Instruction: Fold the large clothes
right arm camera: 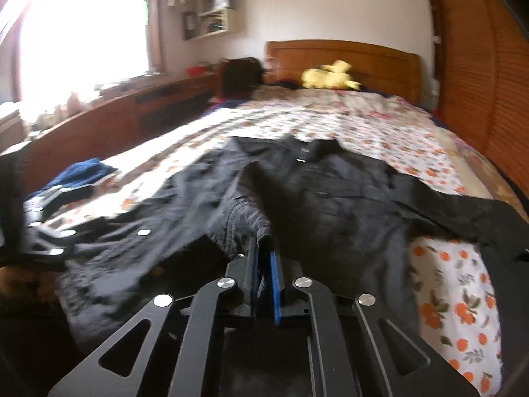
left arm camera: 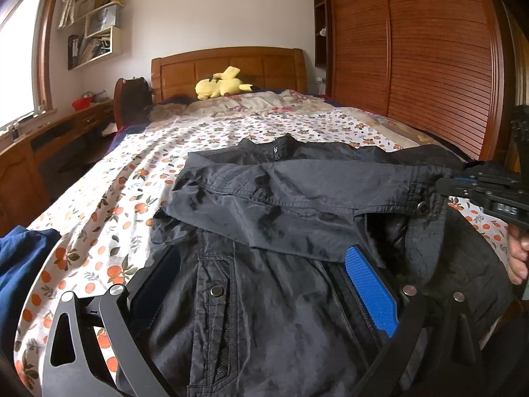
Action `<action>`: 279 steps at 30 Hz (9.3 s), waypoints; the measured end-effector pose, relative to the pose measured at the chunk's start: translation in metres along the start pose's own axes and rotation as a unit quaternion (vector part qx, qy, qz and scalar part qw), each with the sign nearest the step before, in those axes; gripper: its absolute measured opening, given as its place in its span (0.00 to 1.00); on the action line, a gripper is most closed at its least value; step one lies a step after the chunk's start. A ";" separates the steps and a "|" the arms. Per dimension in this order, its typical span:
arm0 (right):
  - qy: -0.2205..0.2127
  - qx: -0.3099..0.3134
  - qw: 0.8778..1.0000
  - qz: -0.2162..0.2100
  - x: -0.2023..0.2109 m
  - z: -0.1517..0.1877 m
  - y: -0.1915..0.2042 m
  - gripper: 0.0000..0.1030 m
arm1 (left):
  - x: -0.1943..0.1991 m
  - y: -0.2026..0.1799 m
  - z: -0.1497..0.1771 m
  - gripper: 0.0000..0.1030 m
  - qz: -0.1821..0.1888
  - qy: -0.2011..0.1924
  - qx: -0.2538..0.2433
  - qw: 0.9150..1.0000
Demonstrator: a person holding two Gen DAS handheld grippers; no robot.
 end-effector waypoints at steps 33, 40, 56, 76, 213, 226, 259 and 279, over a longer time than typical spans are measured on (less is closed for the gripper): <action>0.073 -0.009 0.997 0.019 -0.052 0.044 -0.030 0.38 | 0.014 -0.071 -0.039 0.98 0.031 -0.041 -0.048 0.998; 0.047 -0.027 0.998 0.034 -0.033 0.038 -0.047 0.38 | -0.032 -0.078 -0.040 0.98 0.037 -0.035 -0.049 0.998; 0.027 -0.051 0.996 0.063 -0.018 0.040 -0.077 0.39 | -0.101 -0.080 -0.018 0.98 0.060 -0.019 -0.029 0.998; 0.005 -0.052 0.984 0.172 0.003 0.001 -0.148 0.77 | -0.077 -0.075 -0.013 0.98 0.051 -0.082 -0.021 0.995; 0.038 -0.060 0.997 0.014 -0.075 -0.100 -0.001 0.02 | -0.016 0.013 -0.017 0.98 0.060 -0.085 0.013 0.995; 0.079 -0.023 0.996 0.043 -0.067 -0.059 0.009 0.38 | -0.013 0.022 -0.016 0.98 0.051 -0.087 0.014 0.995; 0.112 -0.011 0.980 0.167 -0.094 -0.024 -0.048 0.09 | 0.007 0.048 -0.001 0.98 0.017 -0.085 0.006 0.996; -0.039 0.147 0.981 0.117 -0.059 -0.111 0.079 0.09 | 0.030 0.083 0.000 0.98 -0.003 -0.090 0.026 0.996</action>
Point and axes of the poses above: each gripper's, at about its wrist camera, not at the fingertips, and x roughly against the way its jaws point, y to its left, z to its underside, the point moved 5 cm from there along -x, roughly the way its jaws point, and after that the axes turned 2 degrees about -z, right-handed, at the moved point
